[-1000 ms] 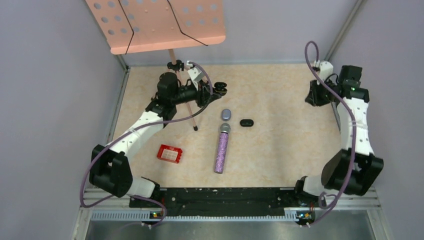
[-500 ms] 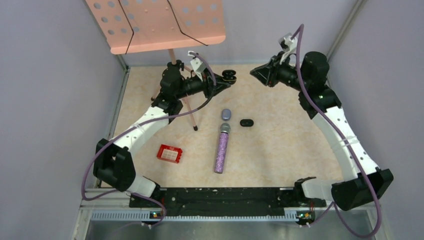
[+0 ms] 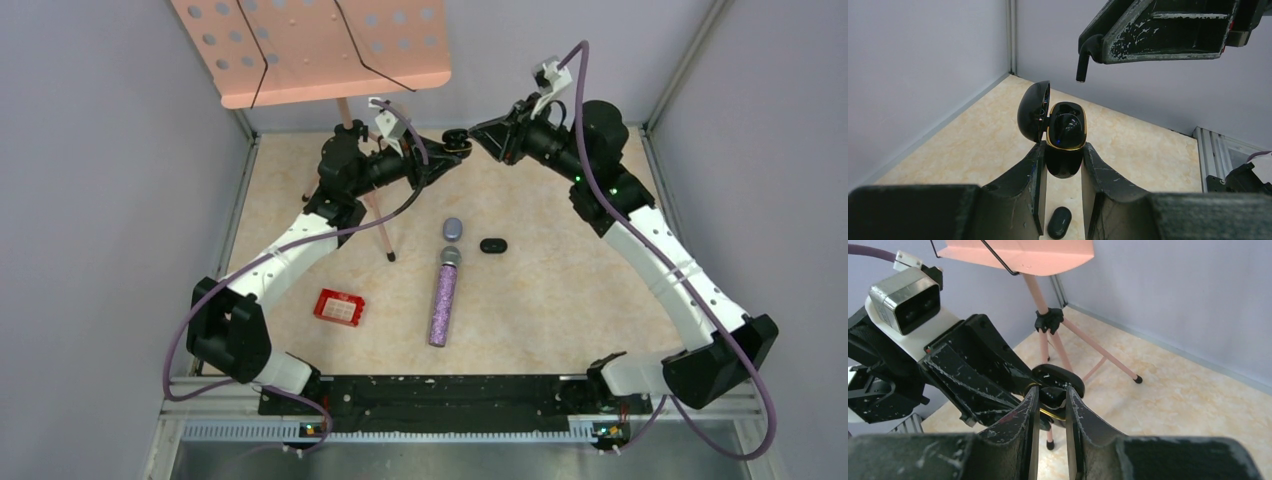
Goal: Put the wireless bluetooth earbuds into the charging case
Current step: Place the earbud in the charging case.
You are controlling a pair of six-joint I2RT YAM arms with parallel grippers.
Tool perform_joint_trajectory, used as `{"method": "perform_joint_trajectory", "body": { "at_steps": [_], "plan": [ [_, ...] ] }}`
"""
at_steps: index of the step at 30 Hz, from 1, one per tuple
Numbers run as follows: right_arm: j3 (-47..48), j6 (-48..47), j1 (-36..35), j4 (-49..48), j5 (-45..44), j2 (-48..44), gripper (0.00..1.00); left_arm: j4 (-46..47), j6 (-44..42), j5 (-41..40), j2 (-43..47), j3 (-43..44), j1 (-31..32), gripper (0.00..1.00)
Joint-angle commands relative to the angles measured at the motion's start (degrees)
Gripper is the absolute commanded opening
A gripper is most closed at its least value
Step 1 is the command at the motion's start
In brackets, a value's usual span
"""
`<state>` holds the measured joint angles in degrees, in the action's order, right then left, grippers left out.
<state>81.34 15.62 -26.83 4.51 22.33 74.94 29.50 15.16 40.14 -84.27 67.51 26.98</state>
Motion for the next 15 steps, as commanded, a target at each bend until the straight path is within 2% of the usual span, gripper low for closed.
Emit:
{"method": "perform_joint_trajectory", "body": {
  "at_steps": [1,15],
  "plan": [
    [3.4,1.5,-2.1,-4.1,-2.9,1.2,0.0,4.3,1.8,-0.9,1.3,0.7,0.4,0.0],
    [3.9,-2.5,-3.6,-0.7,-4.6,2.8,0.0,4.7,3.7,-1.8,2.7,0.6,0.3,0.0]
  ]
}}
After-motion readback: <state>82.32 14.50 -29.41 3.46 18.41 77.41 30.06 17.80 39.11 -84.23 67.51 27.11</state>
